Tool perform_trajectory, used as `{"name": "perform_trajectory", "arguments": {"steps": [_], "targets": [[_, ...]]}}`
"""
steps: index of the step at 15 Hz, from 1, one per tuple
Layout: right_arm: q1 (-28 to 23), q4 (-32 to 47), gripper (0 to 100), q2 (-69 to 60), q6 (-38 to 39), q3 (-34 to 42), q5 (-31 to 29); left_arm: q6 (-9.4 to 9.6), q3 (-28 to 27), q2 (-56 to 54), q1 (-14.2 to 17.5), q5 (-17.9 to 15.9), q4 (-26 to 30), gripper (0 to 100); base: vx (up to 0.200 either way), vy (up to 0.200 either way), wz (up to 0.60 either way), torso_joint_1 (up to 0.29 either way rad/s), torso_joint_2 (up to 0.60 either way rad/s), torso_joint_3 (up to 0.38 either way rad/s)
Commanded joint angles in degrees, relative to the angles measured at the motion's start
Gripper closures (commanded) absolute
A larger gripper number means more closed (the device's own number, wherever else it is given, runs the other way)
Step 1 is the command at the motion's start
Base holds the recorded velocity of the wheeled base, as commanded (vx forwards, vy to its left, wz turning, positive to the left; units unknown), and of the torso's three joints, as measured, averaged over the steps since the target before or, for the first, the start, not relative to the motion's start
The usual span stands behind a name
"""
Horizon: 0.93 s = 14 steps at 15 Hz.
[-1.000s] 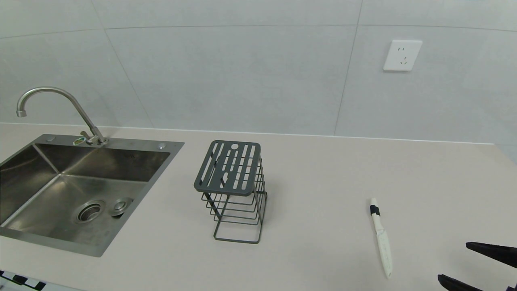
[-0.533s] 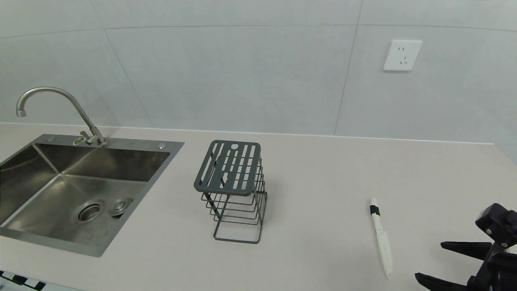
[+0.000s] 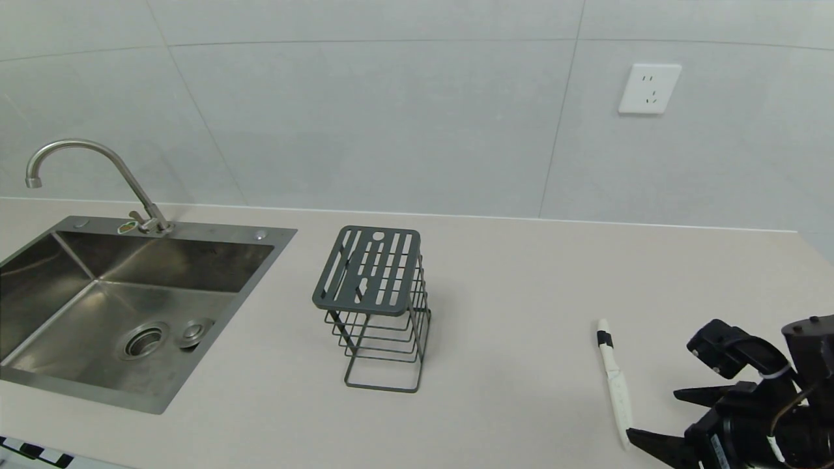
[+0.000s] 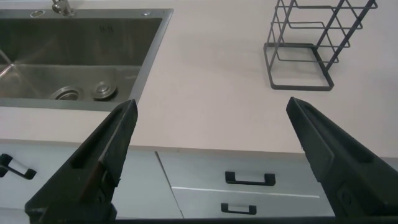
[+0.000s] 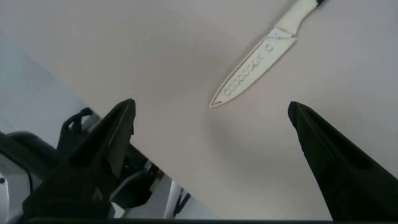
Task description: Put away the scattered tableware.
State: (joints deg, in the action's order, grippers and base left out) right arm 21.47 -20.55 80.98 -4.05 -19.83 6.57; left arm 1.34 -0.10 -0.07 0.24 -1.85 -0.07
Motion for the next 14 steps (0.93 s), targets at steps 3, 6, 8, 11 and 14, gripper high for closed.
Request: {"name": "perform_trajectory", "arguments": {"steps": [3,6,8,11,14], "targets": [[0.5,0.0,0,8.6,8.2,-5.7,-2.1,-0.02,0.0,0.1,0.0,0.0,0.0,0,0.000,0.000,0.00,0.000,0.00,0.000],[0.5,0.0,0,14.6,11.3,-10.2,-6.9,-0.02,0.0,0.1,0.0,0.0,0.0,0,0.000,0.000,0.00,0.000,0.00,0.000],[0.5,-0.1,0,17.6,11.1,-11.1,-11.8,-0.02,0.0,0.1,0.0,0.0,0.0,0,0.000,0.000,0.00,0.000,0.00,0.000],[1.1,-0.1,0,19.2,10.7,-11.6,-14.7,-0.11,0.0,0.1,0.0,0.0,0.0,0,0.000,0.000,0.00,0.000,0.00,0.000],[1.4,-0.6,0,21.0,10.7,-12.5,-14.8,-0.11,0.0,0.1,0.0,0.0,0.0,0,0.000,0.000,0.00,0.000,0.00,0.000]]}}
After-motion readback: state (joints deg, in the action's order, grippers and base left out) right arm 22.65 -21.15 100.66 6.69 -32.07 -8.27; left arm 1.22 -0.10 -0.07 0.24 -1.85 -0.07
